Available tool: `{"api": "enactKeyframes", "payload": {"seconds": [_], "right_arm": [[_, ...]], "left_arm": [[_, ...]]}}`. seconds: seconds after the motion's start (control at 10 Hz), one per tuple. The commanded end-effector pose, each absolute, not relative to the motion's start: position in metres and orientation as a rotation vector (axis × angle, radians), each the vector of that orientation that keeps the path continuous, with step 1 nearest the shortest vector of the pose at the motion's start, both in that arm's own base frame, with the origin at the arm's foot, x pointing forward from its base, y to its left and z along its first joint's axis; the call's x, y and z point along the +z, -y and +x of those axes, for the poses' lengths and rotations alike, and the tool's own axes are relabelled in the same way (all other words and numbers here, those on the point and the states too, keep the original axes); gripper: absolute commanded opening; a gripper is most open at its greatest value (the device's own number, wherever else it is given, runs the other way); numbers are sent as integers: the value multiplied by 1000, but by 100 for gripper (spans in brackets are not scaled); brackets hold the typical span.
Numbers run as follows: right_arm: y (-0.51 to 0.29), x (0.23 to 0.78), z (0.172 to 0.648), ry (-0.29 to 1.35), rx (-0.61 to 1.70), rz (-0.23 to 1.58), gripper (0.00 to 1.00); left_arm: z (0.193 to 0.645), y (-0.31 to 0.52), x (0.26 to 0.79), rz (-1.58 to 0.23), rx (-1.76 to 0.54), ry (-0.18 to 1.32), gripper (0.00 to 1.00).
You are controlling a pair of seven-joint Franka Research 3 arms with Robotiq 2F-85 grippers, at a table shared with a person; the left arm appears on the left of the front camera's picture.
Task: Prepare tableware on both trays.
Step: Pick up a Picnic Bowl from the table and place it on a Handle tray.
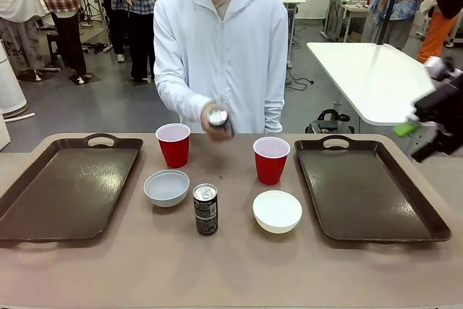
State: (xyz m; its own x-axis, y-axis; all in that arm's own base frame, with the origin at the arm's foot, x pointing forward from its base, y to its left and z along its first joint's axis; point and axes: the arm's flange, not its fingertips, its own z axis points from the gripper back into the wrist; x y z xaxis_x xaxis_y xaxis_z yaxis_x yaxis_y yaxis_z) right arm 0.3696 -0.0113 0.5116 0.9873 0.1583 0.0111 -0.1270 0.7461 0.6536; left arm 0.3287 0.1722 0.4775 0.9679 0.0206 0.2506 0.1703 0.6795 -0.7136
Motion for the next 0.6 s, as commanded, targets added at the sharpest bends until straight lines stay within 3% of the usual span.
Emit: {"api": "enactKeyframes", "payload": {"seconds": [0.0, 0.5], "right_arm": [[-36, 522, 397, -112, 74, 499, 100], [-145, 470, 441, -69, -80, 94, 100]], "left_arm": [[328, -174, 478, -828, -87, 251, 100], [328, -174, 478, -828, -87, 251, 100]]}}
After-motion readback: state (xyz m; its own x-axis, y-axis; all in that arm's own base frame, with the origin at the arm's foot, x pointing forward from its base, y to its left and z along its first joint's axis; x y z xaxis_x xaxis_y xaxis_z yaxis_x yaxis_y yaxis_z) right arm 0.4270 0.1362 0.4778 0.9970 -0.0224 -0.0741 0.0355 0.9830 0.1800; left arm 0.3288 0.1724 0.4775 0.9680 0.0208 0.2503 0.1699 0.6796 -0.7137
